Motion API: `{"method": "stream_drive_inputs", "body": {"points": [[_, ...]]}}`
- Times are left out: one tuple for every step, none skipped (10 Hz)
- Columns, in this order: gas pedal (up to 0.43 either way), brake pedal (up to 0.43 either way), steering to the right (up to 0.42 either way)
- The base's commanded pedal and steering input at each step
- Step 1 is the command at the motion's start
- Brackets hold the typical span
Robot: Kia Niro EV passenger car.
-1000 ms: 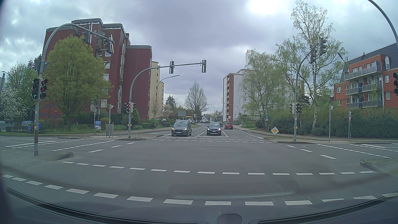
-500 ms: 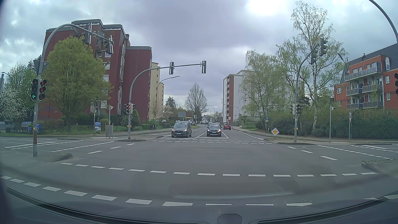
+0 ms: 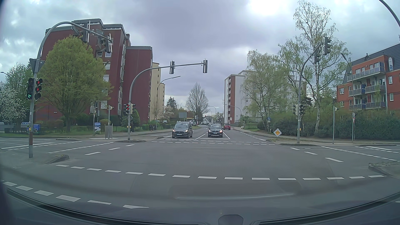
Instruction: Follow the waypoints while adhering to traffic rules and regulations
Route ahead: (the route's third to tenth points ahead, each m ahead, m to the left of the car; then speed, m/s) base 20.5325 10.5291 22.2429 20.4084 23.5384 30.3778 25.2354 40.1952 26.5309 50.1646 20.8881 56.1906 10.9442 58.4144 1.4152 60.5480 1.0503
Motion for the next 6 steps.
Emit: {"method": "stream_drive_inputs", "body": {"points": [[0.169, 0.006, -0.01], [0.169, 0.006, -0.01], [0.169, 0.006, -0.01], [0.169, 0.006, -0.01], [0.177, 0.006, -0.01], [0.177, 0.006, -0.01]]}}
